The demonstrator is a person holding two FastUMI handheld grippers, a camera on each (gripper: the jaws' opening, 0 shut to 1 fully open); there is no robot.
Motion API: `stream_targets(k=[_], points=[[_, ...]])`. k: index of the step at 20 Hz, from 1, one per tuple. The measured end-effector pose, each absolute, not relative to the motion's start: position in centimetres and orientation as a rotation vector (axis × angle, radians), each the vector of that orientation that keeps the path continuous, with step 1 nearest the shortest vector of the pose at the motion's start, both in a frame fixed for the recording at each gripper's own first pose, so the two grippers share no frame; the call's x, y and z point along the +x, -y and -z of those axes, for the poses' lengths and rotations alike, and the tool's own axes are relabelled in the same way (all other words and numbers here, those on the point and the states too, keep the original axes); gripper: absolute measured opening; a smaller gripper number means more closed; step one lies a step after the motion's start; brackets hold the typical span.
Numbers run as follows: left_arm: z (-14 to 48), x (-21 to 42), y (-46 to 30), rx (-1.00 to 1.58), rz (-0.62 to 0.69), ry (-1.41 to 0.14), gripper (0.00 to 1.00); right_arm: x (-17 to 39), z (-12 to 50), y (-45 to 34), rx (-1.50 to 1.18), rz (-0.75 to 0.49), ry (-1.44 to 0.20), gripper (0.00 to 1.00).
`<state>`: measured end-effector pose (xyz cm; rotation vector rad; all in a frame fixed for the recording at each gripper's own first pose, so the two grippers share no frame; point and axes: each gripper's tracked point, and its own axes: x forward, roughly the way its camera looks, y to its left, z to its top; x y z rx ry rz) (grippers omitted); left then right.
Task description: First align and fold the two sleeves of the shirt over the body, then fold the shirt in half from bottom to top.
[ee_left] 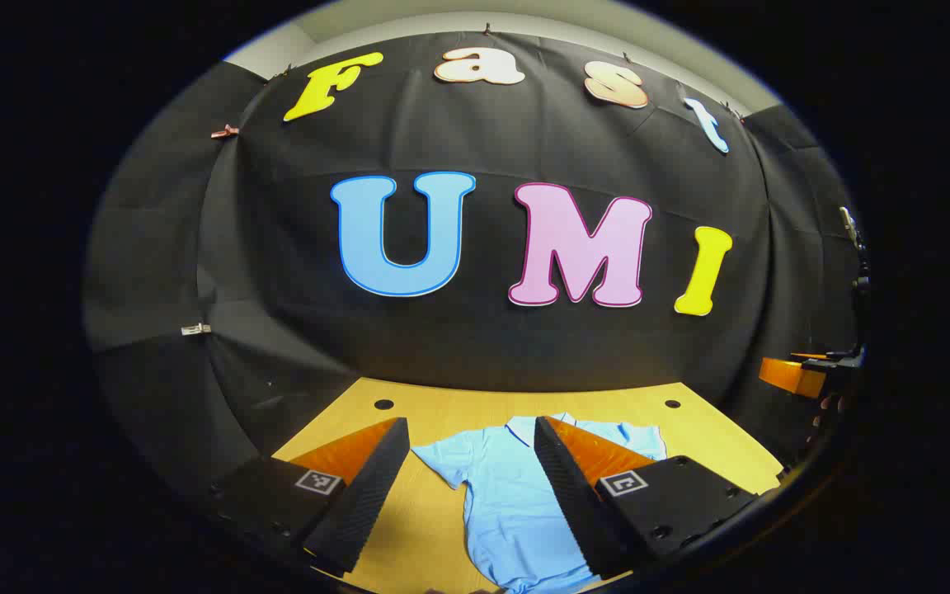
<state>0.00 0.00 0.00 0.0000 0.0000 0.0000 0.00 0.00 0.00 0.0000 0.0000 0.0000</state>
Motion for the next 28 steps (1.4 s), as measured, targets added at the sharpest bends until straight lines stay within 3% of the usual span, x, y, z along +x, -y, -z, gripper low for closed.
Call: stream_targets(k=[17, 22, 28], points=[[0.9, 1.2, 0.6, -0.012, -0.015, -0.028, 0.98, 2.4, 2.4, 0.8, 0.007, -0.004, -0.071, 0.98], [2.0, 2.1, 0.0, -0.014, -0.037, -0.065, 0.98, 7.3, 5.8, 1.3, 0.042, -0.020, -0.229, 0.98], [3.9, 4.1, 0.2, 0.017, -0.054, -0.135, 0.98, 17.1, 11.4, 5.0, -0.020, 0.039, -0.344, 0.98]])
